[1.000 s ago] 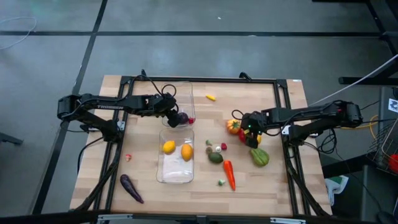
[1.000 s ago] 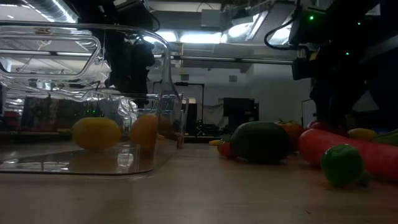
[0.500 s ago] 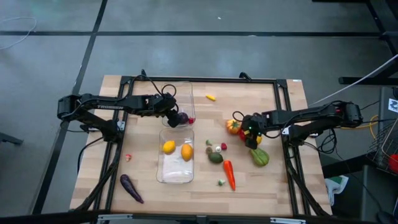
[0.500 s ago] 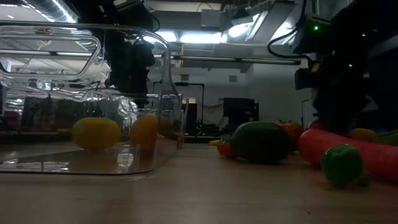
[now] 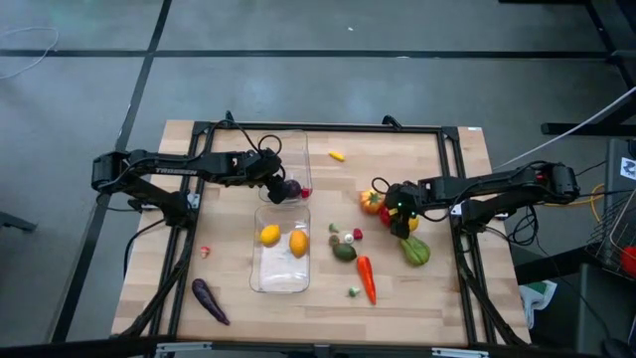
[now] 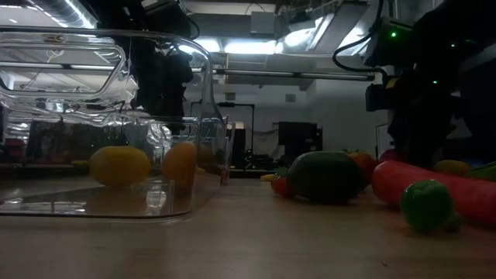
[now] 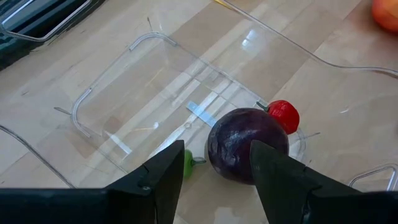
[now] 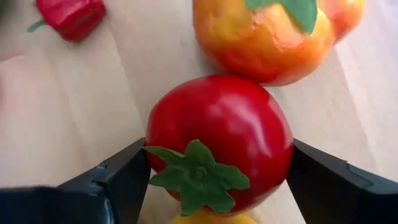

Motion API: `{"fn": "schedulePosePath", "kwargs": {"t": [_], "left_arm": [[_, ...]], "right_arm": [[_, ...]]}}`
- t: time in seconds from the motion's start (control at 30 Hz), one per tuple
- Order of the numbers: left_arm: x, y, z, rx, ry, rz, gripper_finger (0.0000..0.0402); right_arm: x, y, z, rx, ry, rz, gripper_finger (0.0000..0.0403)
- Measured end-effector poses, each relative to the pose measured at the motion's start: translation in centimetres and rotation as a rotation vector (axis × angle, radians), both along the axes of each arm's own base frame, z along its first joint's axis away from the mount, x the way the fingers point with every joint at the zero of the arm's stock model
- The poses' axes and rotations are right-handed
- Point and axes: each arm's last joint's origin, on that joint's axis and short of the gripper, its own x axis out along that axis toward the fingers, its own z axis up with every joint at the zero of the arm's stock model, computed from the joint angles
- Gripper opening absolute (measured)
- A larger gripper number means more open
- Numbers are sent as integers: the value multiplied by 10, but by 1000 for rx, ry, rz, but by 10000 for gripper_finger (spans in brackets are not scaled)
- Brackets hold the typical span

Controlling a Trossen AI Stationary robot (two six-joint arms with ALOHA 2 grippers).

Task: Sort produce into baskets
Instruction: Put the red tomato into the bottom transparent bin

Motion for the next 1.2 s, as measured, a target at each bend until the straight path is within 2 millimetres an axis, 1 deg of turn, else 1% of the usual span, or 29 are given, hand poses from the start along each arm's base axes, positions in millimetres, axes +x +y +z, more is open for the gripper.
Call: {"fn": "schedulePosePath", "kwargs": {"t": [0.27,0.33,0.43,0.63,0.83,1.03,1.2], "left_arm": [[0,0,0,0,0,0,180],[0,0,0,4,3,-6,180],[0,0,0,10,10,-18,180],[1,0,3,21,10,-32,180],[10,3,23,74,-24,-86,180],[20,4,51,128,-82,-129,180],[28,-4,79,189,-137,-207,180]], "right_arm": [[0,3,0,97,-6,10,325],[2,3,4,113,-13,17,325],[9,3,14,131,-51,27,325],[24,2,42,123,-148,37,325],[37,2,71,115,-255,45,326],[53,1,97,98,-454,58,326],[66,0,108,97,-584,75,326]]}}
